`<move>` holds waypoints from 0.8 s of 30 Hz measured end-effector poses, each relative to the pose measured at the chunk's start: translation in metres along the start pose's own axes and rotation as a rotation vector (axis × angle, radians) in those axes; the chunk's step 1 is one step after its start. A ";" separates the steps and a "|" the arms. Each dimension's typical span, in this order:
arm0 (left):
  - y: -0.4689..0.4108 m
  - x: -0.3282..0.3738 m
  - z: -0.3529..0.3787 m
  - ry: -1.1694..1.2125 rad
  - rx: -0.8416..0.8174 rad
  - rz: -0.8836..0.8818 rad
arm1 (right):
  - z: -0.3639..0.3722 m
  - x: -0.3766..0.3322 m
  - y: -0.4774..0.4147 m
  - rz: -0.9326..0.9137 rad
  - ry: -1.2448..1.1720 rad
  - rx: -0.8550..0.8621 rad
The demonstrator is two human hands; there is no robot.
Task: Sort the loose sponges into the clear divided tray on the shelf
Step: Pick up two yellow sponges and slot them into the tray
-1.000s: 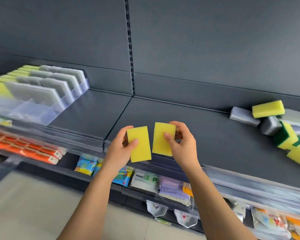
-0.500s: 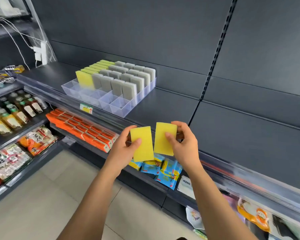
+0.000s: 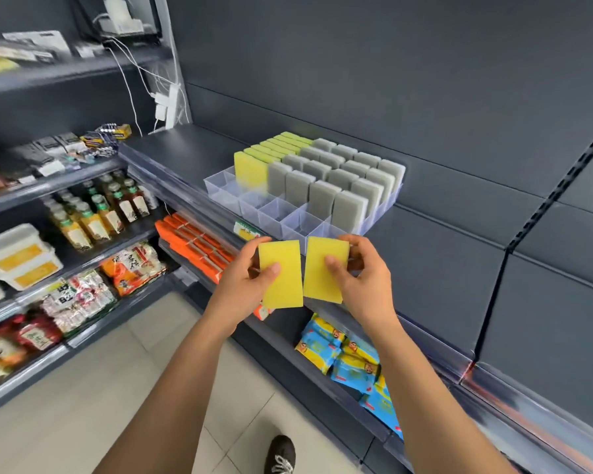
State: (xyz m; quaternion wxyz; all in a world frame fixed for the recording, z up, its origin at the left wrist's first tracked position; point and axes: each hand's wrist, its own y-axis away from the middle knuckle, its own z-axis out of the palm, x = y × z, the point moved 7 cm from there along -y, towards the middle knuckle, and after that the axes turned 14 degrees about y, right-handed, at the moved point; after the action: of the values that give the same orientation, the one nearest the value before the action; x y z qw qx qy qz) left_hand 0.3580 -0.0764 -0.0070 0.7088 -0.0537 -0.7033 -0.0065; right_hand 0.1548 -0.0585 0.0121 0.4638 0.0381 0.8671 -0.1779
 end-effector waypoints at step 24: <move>-0.241 0.006 -0.124 -0.040 -0.083 0.005 | 0.155 -0.056 -0.203 -0.047 0.035 0.033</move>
State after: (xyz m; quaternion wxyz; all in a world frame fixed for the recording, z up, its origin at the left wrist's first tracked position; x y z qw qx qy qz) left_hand 0.4612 -0.3261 0.0143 0.6919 -0.0848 -0.7162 -0.0326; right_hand 0.2626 -0.2957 0.0345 0.4436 0.0285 0.8726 -0.2024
